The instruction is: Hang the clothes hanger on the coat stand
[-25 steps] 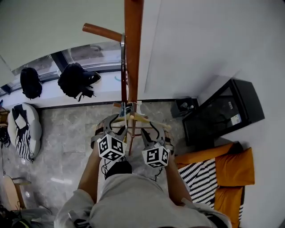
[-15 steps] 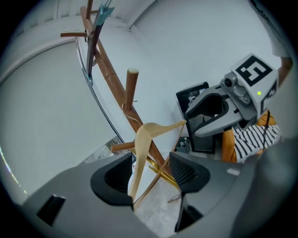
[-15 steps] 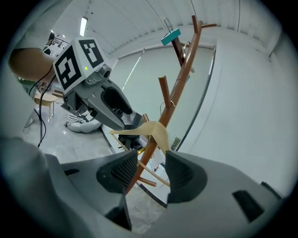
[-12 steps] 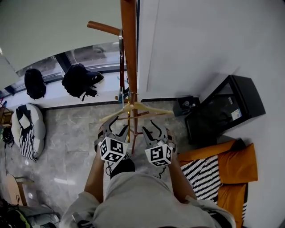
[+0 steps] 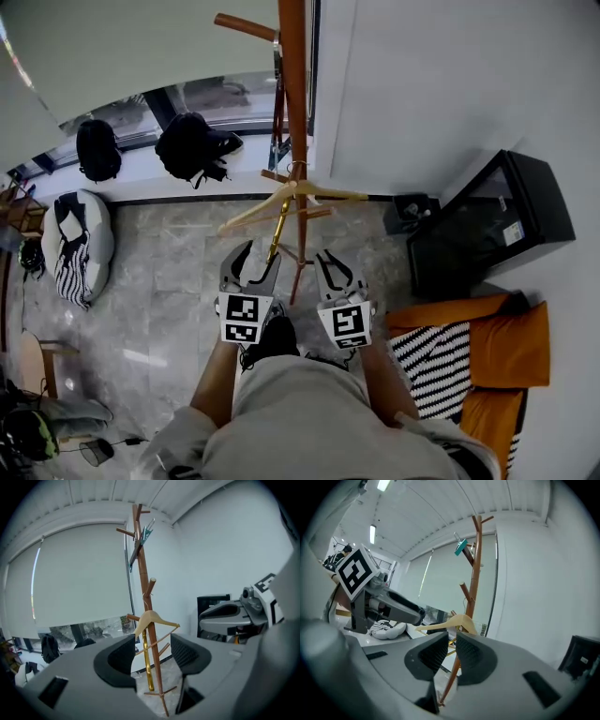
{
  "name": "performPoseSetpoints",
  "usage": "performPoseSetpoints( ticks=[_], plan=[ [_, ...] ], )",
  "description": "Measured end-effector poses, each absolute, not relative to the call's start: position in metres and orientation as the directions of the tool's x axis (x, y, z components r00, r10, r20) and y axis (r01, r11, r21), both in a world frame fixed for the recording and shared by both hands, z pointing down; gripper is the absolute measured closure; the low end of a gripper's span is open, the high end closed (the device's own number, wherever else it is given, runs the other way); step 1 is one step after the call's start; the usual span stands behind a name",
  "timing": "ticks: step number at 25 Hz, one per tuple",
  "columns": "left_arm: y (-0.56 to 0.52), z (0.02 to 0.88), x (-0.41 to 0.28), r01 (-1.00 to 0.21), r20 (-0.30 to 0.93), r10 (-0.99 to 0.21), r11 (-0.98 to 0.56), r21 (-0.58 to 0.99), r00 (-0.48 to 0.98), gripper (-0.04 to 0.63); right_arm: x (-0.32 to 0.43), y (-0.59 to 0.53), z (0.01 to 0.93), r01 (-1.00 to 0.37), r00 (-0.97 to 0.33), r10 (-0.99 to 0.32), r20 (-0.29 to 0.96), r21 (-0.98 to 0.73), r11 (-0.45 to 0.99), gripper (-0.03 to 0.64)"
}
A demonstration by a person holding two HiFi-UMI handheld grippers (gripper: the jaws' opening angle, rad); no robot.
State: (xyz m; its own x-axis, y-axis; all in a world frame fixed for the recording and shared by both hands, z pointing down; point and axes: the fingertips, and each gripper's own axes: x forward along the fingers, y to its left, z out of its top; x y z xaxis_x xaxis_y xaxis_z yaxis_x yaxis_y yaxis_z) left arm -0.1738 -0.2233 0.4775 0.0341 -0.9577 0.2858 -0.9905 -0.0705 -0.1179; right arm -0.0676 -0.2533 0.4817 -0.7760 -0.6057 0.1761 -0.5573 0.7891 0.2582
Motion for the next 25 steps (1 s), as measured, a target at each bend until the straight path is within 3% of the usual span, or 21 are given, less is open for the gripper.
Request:
performPoseSetpoints(
  ticks=[4,9,12,25],
  plan=[
    [-0.195,0.480,-0.162,-0.995,0.273,-0.962,-0.023,-0.099,-0.005,0.390,-0.056,-0.230,0.476,-0.569,-0.794,-0.594,0.131,0.186,0.801,0.605],
    [-0.169,0.480,-0.135,-0.994,0.261,-0.965,0.006,-0.106,-0.034,0.527,-0.033,-0.209,0.469,-0.601,-0.789,-0.607,0.093,0.089,0.794,0.612],
    [-0.159,0.476,-0.118,-0.993,0.248,-0.968,0.017,-0.117,-0.046,0.575,-0.016,-0.204,0.468,-0.632,-0.770,-0.634,0.078,0.050,0.773,0.612],
    [-0.122,0.460,-0.105,-0.998,0.187,-0.982,0.010,-0.069,-0.023,0.584,0.014,-0.180,0.457,-0.715,-0.694,-0.719,0.049,0.077,0.695,0.612]
  ],
)
